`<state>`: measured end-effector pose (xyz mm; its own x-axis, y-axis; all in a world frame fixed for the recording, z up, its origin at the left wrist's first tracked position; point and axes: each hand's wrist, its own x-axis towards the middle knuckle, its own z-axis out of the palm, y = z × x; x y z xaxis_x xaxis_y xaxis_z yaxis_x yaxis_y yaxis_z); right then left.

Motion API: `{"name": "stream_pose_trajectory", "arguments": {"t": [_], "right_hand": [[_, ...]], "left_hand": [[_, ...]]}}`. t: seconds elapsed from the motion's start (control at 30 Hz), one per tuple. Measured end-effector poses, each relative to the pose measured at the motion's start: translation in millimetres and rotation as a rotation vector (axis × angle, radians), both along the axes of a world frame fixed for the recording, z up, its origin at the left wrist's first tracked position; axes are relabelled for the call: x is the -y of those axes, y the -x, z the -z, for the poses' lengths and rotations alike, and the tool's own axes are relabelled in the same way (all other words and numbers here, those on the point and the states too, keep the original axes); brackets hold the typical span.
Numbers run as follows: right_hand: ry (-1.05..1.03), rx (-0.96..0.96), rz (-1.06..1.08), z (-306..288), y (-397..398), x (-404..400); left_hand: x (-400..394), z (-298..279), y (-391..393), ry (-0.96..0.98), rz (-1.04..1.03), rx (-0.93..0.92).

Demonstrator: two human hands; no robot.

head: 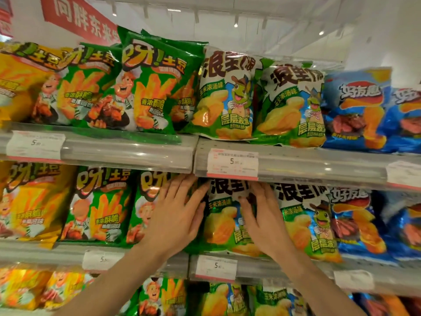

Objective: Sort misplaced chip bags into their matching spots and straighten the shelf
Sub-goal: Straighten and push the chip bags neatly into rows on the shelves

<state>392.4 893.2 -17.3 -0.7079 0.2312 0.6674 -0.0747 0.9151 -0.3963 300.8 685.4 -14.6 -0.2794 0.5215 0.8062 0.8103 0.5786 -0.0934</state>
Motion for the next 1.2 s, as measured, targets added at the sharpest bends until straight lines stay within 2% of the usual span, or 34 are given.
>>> {"name": "stream_pose_trajectory", "arguments": {"t": [0.1, 0.27, 0.4, 0.5, 0.57, 0.83, 1.2], "right_hand": [[-0.008, -0.037, 0.114, -6, -26, -38], [-0.062, -0.083, 0.226, -11, -70, -113], [0.037, 0.121, 0.119, -12, -92, -160], [0.140, 0.293, -0.044, -18, -94, -175], [0.195, 0.341, -0.116, -22, -90, -181], [0.313, 0.332, -0.251, -23, -84, -187], [0.379, 0.289, -0.265, -13, -93, -195]], "left_hand": [[-39, 1, -26, 0.001, 0.154, 0.117], [-115, 5, -70, -0.041, 0.325, 0.447], [-170, 1, -78, -0.142, 0.373, 0.970], [-195, -8, -75, -0.186, 0.382, 1.146], [-205, -13, -74, -0.230, 0.388, 1.229], [-222, -17, -67, -0.298, 0.365, 1.324], [-225, -19, -65, -0.233, 0.374, 1.264]]}}
